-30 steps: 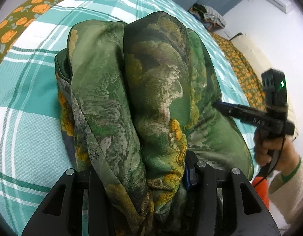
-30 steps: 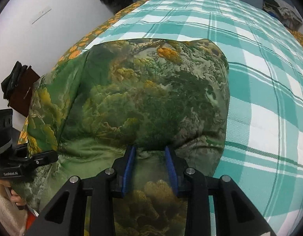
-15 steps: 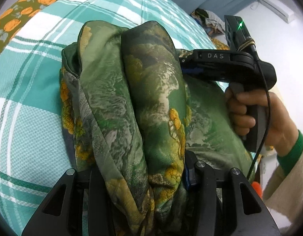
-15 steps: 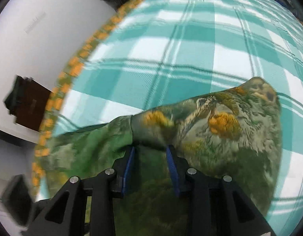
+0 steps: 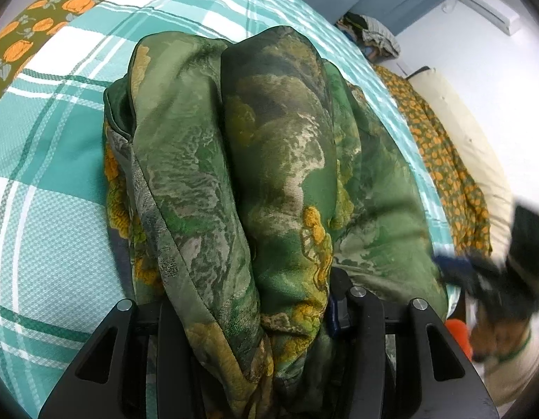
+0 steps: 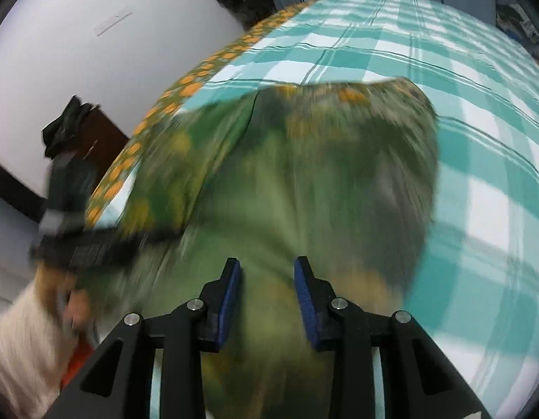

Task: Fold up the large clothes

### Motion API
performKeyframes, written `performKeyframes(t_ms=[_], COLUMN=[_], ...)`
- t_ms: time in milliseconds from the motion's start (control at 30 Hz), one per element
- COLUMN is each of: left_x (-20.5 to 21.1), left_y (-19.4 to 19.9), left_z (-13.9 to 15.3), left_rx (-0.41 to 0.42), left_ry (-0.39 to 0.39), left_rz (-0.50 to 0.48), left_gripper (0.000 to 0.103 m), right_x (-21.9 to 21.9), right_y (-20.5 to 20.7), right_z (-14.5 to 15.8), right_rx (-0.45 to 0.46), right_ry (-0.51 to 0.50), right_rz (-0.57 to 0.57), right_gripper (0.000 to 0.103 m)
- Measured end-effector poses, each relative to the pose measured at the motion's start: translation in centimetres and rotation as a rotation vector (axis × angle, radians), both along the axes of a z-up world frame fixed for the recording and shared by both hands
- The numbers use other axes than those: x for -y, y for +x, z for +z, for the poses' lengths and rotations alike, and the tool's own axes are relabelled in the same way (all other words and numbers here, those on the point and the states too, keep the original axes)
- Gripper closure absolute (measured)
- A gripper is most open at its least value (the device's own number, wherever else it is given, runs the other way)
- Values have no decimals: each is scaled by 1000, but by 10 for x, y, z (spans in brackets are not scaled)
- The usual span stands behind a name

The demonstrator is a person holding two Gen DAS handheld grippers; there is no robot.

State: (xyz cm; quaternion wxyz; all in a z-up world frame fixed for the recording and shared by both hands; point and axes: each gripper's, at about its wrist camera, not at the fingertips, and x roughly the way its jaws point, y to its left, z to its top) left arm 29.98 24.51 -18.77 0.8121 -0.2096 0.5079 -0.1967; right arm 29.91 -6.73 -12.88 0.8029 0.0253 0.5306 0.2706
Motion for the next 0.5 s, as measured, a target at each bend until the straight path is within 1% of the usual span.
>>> performKeyframes(t_ms=[67,133,167,233,300,367,400,467,500], left_x=[2,7,9,12,16,17,17,17,16], left_y=[3,4,5,4,3,3,3,3,3], left_z=[1,1,1,2,4,7,8,8,8], left_rx=[-2,-1,0,-2,-4,-13,-15,-26,-29], left_ry=[0,4,10,25,38,41,41,23,17], left_rz=[2,2,3,10,18,23,25,27,29], left_gripper=[55,55,54,54,54,54,54,53,52], right_x=[10,10,7,4,-2,-5,-8,-19,-29], right_y=[-37,-51,-51,-44,-39,-31,-31,-33,-34], right_z=[6,-1,-11,-31,-46,-39,-28,2,19], right_rx=[-3,7,-1,-34,-37,-72,-75,12,90], right_ry=[8,-24,-49,-59,-81,-91,-114,-162,-168], right_rz=[-16,-28,-36,-58,-55,-87,-90,-63,-32], right_gripper=[70,70,70,70,70,70,70,69,69])
